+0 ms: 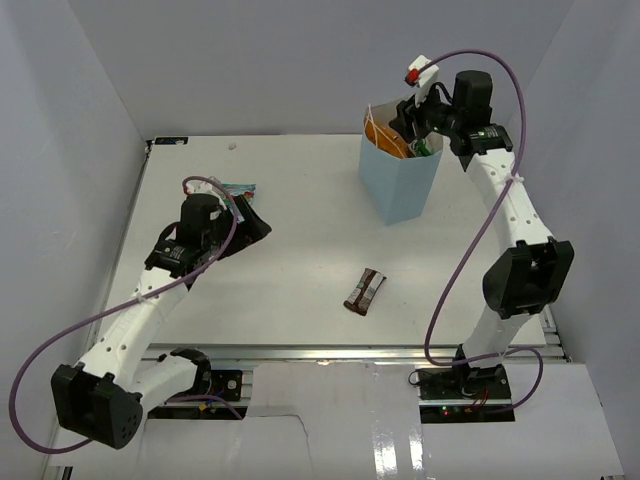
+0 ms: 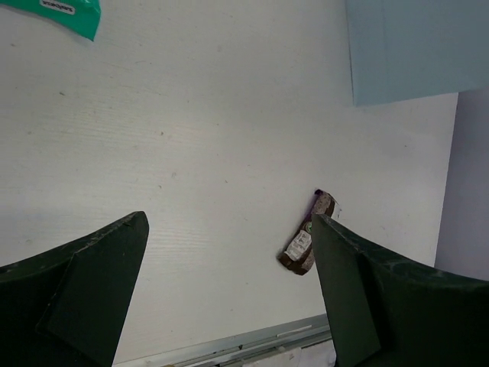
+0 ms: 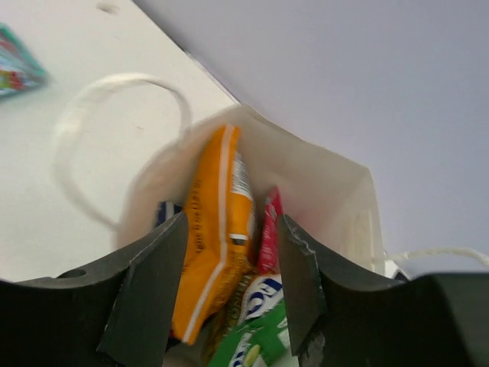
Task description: Place the snacks into the paper bag
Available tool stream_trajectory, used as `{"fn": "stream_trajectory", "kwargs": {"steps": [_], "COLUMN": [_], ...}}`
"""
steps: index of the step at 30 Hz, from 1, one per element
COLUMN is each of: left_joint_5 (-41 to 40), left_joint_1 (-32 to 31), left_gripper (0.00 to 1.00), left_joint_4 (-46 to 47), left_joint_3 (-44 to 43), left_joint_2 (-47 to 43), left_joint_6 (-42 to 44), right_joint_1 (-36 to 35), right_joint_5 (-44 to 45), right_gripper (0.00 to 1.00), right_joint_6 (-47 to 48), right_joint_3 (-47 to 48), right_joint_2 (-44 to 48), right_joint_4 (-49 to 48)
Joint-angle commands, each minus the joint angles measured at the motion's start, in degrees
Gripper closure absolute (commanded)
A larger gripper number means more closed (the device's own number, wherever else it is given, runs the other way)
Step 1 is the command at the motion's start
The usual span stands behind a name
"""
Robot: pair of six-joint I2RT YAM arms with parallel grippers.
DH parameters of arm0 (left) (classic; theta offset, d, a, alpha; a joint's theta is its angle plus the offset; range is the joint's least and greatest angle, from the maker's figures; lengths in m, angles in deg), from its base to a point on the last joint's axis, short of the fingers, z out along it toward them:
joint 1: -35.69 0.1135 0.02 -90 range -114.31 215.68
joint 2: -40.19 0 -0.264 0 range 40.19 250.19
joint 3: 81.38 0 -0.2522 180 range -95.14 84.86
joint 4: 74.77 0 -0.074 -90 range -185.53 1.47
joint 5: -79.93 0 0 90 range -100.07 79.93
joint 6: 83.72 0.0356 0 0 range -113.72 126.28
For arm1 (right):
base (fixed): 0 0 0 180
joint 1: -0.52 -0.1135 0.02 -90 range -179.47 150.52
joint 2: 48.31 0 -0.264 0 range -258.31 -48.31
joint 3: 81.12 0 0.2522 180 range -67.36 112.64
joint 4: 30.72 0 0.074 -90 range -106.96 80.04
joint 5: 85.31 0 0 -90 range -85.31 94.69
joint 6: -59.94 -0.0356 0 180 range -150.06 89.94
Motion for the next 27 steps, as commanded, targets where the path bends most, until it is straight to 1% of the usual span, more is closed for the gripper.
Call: {"fn": "stream_trajectory", "kwargs": {"steps": [1,2,3,4,5,6,8,9,11,12,13,14,16,17,19,20,27], "left_joint_5": [0.9,3.6,5.1,6.4,7.9,8.3,8.0,7.5,6.7,6.0,6.0,6.0,6.0,5.8,5.3,5.3,5.7], "left_joint_1": [5.1,7.2,11.8,13.9,15.9,18.8,20.2,23.1,24.4,25.2,25.5,25.6,25.7,25.7,25.7,25.7,25.6], "left_gripper": [0.02,0.02,0.02,0.02,0.02,0.02,0.02,0.02,0.03,0.04,0.05,0.06,0.07,0.07,0.07,0.09,0.13], "left_joint_4": [-1.9,-1.8,-1.7,-1.6,-1.4,-1.4,-1.4,-1.5,-1.9,-2.0,-2.1,-2.2,-2.2,-2.3,-2.3,-2.3,-1.4], "left_joint_3": [-4.0,-4.3,-4.6,-5.5,-6.3,-7.2,-10.7,-12.0,-16.5,-18.0,-19.5,-22.8,-25.8,-28.6,-31.0,-33.3,-37.8], "left_joint_2": [3.0,5.2,6.5,7.9,11.4,13.3,17.7,22.4,27.3,31.7,33.8,35.6,40.6,42.0,46.3,47.8,56.6], "left_joint_6": [2.8,3.9,4.6,5.2,7.0,8.2,10.6,12.7,14.6,16.0,16.8,17.4,19.2,19.9,21.9,22.7,27.1], "right_joint_1": [0.4,0.4,0.5,0.5,0.5,0.5,0.5,0.5,0.5,0.5,0.5,0.5,0.5,0.5,0.5,0.4,0.5], "right_joint_5": [-16.9,-19.9,-22.2,-25.6,-26.9,-27.8,-29.5,-29.7,-30.1,-30.5,-31.0,-31.2,-31.7,-31.7,-31.6,-31.8,-33.2], "right_gripper": [0.43,0.43,0.42,0.43,0.42,0.42,0.42,0.42,0.42,0.42,0.42,0.42,0.42,0.42,0.41,0.41,0.41], "right_joint_6": [2.3,4.1,4.2,4.0,4.1,4.2,5.6,6.2,7.5,8.5,9.1,9.5,10.9,11.1,11.2,11.2,10.3], "right_joint_3": [3.2,2.6,1.9,0.7,-0.6,-4.0,-7.9,-12.2,-16.0,-17.7,-20.5,-21.9,-24.9,-25.9,-27.8,-29.3,-32.8], "right_joint_2": [6.5,8.0,8.7,9.6,11.2,12.1,15.0,16.0,19.2,20.0,21.8,22.6,24.2,24.8,25.8,25.9,26.6], "right_joint_4": [4.2,7.3,8.3,9.1,10.0,11.3,13.1,13.7,14.9,15.4,16.4,16.8,18.4,18.5,18.5,18.6,19.1]}}
